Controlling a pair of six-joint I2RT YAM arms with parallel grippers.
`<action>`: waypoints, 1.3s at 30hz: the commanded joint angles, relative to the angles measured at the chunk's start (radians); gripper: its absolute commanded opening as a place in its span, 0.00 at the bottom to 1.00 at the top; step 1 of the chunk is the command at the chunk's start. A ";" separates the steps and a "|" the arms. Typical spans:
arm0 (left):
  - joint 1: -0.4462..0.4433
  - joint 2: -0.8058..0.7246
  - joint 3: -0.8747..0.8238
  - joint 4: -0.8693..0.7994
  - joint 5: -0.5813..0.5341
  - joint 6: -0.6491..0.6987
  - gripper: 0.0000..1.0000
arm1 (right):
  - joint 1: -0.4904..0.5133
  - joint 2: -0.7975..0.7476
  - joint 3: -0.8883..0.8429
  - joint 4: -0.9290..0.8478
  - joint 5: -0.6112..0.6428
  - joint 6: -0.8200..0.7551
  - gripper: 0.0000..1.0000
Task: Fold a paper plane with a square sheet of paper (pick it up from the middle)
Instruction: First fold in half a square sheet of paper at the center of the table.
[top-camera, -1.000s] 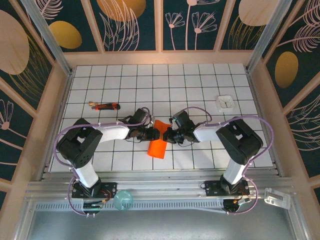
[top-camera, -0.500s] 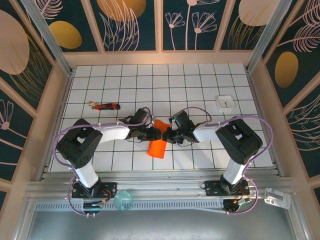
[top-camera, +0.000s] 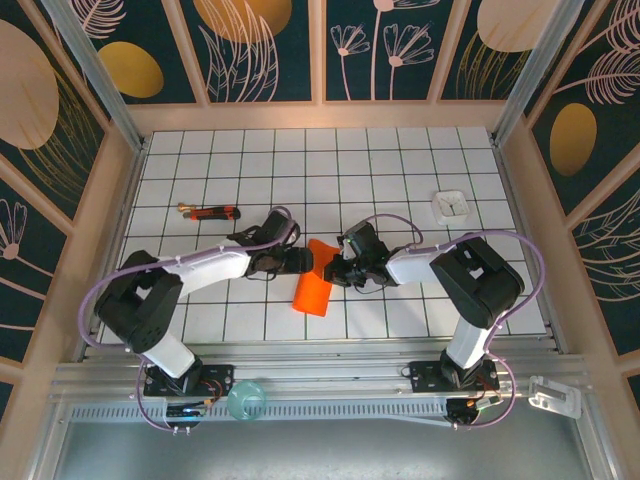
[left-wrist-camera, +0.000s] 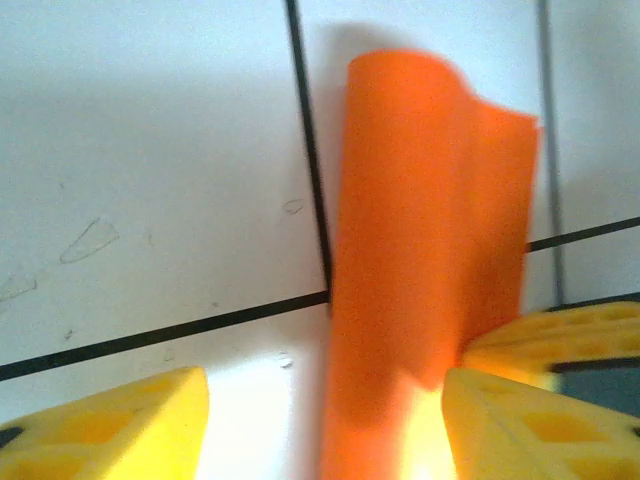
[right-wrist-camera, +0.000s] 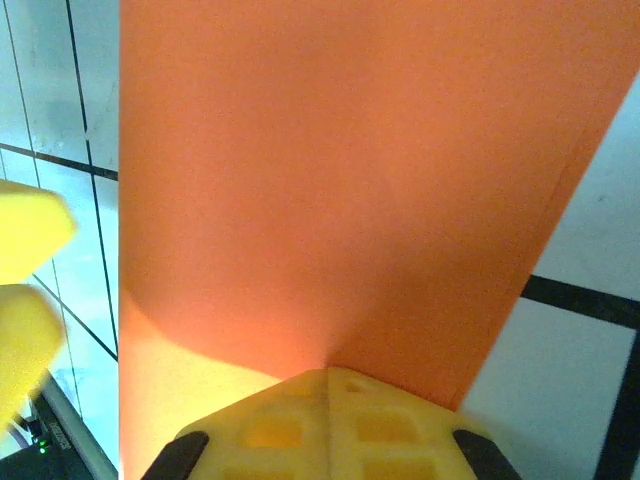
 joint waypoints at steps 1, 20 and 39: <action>-0.002 -0.024 0.017 0.032 0.114 -0.041 0.53 | 0.012 0.075 -0.049 -0.121 0.124 0.004 0.00; 0.026 0.171 -0.065 0.116 0.135 -0.042 0.13 | 0.011 0.076 -0.049 -0.131 0.133 -0.003 0.00; 0.078 0.204 0.063 0.177 0.218 0.002 0.18 | 0.010 0.081 -0.062 -0.128 0.145 -0.013 0.00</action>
